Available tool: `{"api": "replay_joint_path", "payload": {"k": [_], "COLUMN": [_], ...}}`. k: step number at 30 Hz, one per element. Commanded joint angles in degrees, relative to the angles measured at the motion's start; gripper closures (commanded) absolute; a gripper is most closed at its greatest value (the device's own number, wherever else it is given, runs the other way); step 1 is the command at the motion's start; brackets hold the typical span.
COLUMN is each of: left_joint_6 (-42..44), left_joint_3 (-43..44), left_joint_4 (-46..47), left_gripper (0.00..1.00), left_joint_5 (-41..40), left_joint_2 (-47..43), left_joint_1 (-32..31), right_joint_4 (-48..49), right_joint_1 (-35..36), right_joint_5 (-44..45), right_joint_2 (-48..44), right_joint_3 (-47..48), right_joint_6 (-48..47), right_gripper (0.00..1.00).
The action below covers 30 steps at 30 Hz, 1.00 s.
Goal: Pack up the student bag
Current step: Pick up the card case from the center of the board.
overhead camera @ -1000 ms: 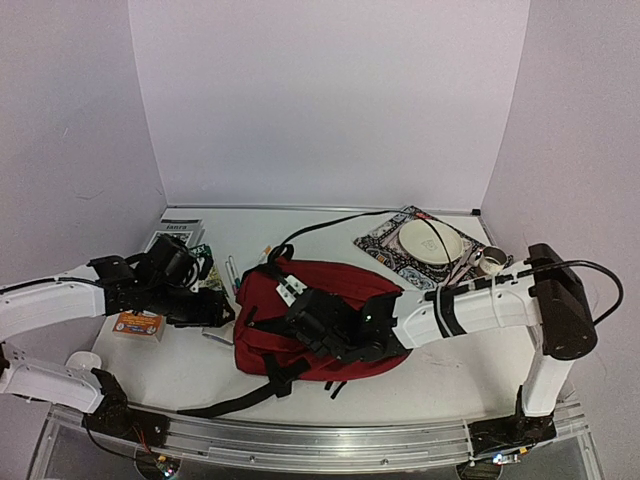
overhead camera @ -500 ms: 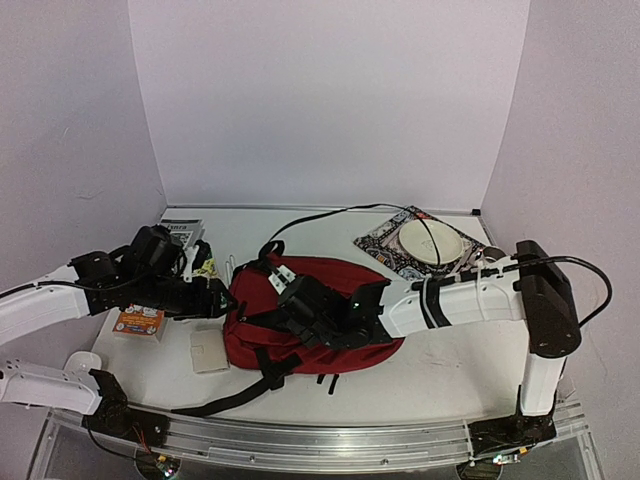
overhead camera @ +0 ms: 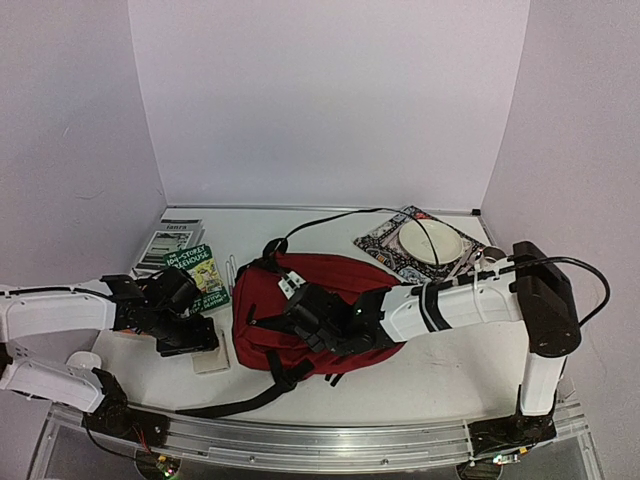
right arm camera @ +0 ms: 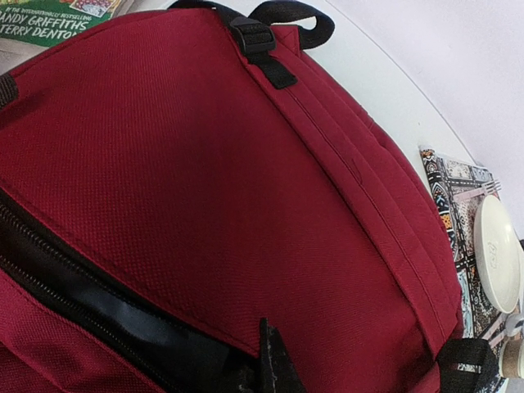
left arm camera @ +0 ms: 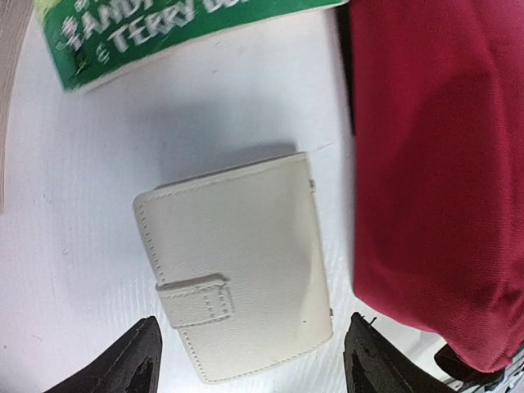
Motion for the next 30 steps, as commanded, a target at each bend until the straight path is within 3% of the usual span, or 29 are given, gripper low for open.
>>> {"api": "replay_joint_path", "payload": {"k": [1, 12, 22, 30], "left_joint_6": [-5.3, -13.5, -11.0, -10.5], "left_joint_3": [-0.3, 2.5, 8.4, 11.1], "left_joint_4": [0.9, 1.1, -0.1, -5.9], "left_gripper": [0.2, 0.06, 0.1, 0.13], "left_joint_5": [-0.7, 0.2, 0.3, -4.5], "left_joint_2": [-0.1, 6.8, 15.6, 23.6], "left_joint_1": [0.0, -0.1, -1.5, -3.5], "right_joint_4": [-0.6, 1.0, 2.9, 3.6], "right_joint_1": [-0.3, -0.3, -0.3, -0.3], "right_joint_5": [2.4, 2.7, 1.6, 0.4], "right_joint_2": [-3.0, -4.2, -4.3, -4.3], "right_joint_3": [-0.9, -3.3, -4.6, -4.7], "right_joint_6": [2.0, 2.0, 2.0, 2.2], "right_gripper": [1.0, 1.0, 1.0, 1.0]}}
